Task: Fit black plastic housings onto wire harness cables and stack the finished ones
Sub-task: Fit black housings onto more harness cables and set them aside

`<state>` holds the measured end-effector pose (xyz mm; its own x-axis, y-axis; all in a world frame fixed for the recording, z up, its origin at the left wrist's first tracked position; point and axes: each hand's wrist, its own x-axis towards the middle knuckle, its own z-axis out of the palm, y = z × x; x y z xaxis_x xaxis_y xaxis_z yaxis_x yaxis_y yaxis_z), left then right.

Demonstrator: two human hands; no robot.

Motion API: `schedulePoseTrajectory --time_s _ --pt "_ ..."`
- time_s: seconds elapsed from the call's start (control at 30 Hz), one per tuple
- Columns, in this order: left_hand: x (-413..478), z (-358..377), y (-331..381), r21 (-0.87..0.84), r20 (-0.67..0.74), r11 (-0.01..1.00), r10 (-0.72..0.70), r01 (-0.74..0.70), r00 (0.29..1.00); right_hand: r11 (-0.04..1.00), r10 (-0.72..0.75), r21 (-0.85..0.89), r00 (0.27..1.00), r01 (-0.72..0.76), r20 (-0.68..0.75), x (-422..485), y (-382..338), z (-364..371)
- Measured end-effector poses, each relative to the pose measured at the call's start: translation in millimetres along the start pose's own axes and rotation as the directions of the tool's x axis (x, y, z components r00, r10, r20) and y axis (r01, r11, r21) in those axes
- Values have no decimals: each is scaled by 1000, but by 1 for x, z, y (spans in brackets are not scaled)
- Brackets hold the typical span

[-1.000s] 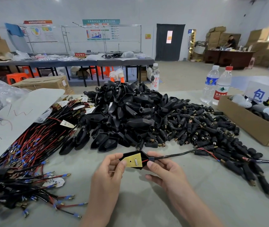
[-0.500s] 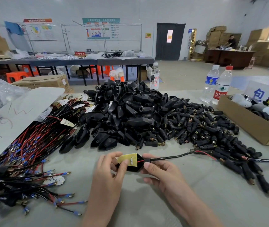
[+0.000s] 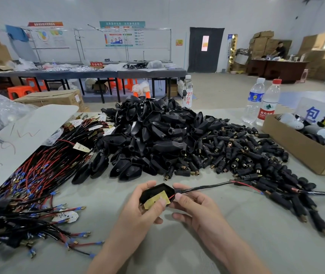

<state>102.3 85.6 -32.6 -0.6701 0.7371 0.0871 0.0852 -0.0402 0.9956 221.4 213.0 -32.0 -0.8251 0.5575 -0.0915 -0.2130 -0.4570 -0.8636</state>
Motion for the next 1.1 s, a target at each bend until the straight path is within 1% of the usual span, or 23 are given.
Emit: schedulePoseTrajectory --time_s 0.07,0.17,0.3,0.43,0.5,0.57,0.63,0.7,0.8,0.9,0.93,0.97,1.0,1.03,1.07,1.1 --pt "-2 1 1 29 43 1000 4 -5 999 1000 3 -9 1000 -3 -11 0 0 0" --pt "-2 2 3 34 18 999 12 -13 1000 1000 4 -23 1000 -4 -8 -1 -1 0" --pt "-2 2 3 -31 12 999 -31 31 999 1000 4 -17 1000 -4 -4 -1 -2 0" --pt "1 1 1 -144 -6 987 -72 71 997 1000 22 -22 1000 -22 9 0 -3 0" --pt "3 -1 -1 -167 -66 984 -74 62 995 1000 22 10 1000 -22 -9 1 -4 1" --pt "7 -4 -1 -221 -160 974 -92 55 983 997 14 72 999 -10 -47 4 -5 1" --pt "11 -10 0 -284 -263 957 -140 62 955 988 8 153 995 8 -104 7 -6 0" --pt "13 -19 0 -295 -367 953 -176 66 913 974 9 224 982 34 -189 11 -7 -4" --pt "13 -32 -1 -147 -514 986 -148 84 845 955 -24 277 957 107 -289 14 -10 -14" --pt "11 -41 -2 35 -605 992 -75 121 793 949 -54 272 930 161 -364 13 -14 -23" --pt "10 -42 -3 171 -626 972 -21 164 779 953 -63 252 925 167 -374 12 -14 -23" --pt "8 -42 -3 358 -640 906 62 226 766 961 -75 221 924 167 -374 12 -13 -23" --pt "6 -39 -3 528 -632 810 172 257 756 968 -86 190 927 165 -365 12 -12 -22" --pt "4 -33 -3 642 -587 738 297 210 753 974 -93 164 932 158 -350 12 -11 -20" --pt "3 -24 -1 699 -512 707 388 109 766 978 -94 144 940 148 -328 11 -10 -18" --pt "0 -12 0 720 -417 694 442 -8 794 983 -87 126 950 130 -301 10 -10 -16"
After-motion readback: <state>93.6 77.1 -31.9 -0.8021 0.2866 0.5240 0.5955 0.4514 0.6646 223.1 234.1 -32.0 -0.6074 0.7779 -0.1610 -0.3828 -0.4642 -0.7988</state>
